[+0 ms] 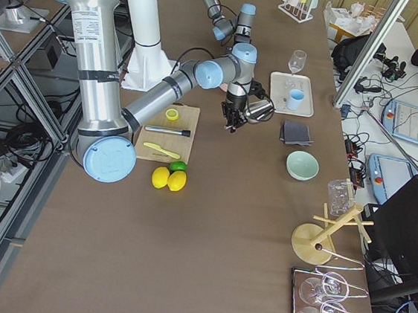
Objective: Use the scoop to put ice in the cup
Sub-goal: 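Lift the metal scoop with the right gripper off the table, then swing the right gripper with the scoop over the pink bowl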
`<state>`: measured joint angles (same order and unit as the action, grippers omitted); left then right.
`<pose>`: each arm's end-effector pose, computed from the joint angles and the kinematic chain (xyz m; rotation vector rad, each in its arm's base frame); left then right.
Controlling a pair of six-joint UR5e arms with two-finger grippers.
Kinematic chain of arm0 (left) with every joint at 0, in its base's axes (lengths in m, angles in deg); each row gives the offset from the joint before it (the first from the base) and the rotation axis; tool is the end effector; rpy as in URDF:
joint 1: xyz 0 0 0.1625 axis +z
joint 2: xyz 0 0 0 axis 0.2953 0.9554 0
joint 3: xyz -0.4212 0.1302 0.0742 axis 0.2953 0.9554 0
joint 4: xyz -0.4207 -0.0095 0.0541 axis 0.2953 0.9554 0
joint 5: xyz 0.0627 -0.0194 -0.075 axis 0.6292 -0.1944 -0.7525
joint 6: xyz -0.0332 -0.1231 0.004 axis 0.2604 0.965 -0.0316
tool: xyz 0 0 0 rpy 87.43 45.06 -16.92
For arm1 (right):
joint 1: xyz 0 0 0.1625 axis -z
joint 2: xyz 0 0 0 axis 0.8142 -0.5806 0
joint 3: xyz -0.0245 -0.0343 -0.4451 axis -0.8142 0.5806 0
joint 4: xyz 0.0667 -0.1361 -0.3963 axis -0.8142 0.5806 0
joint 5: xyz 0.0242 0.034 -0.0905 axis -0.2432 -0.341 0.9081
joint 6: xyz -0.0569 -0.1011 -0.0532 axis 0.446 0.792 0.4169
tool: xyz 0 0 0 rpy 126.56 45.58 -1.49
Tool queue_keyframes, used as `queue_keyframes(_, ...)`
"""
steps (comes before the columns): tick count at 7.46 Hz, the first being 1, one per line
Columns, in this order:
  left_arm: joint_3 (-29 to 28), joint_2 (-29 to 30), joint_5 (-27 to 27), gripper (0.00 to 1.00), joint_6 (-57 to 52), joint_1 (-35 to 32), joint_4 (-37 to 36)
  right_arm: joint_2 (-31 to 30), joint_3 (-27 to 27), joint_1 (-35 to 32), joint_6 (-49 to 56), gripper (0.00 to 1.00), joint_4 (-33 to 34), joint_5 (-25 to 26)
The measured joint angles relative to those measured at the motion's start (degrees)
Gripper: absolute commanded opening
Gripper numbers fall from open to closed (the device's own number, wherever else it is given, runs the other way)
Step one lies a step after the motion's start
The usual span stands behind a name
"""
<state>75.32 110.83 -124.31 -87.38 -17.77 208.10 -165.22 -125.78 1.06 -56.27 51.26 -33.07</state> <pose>0.5663 -0.4646 0.3650 1.0815 1.1881 1.2434 -0.2484 -0.4599 0.4061 0.2377 -0.5944 -0.6848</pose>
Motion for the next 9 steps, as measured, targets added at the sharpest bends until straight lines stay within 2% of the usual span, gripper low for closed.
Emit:
queue_keyframes(3,0.0,0.0,0.0,0.98,0.0,0.2,0.1,1.8,-4.3,0.2,27.3,0.0,7.8,6.6)
queue_keyframes(6,0.0,-0.1,0.0,0.98,0.0,0.2,0.1,9.4,-6.7,0.7,46.8,0.0,21.2,8.7)
queue_keyframes(8,0.0,-0.2,0.1,0.98,0.0,0.2,0.2,16.9,-4.7,2.7,53.6,0.0,29.3,11.2)
queue_keyframes(9,0.0,-0.2,0.1,0.98,0.0,0.2,0.3,22.2,-1.3,3.3,56.3,0.0,33.7,12.3)
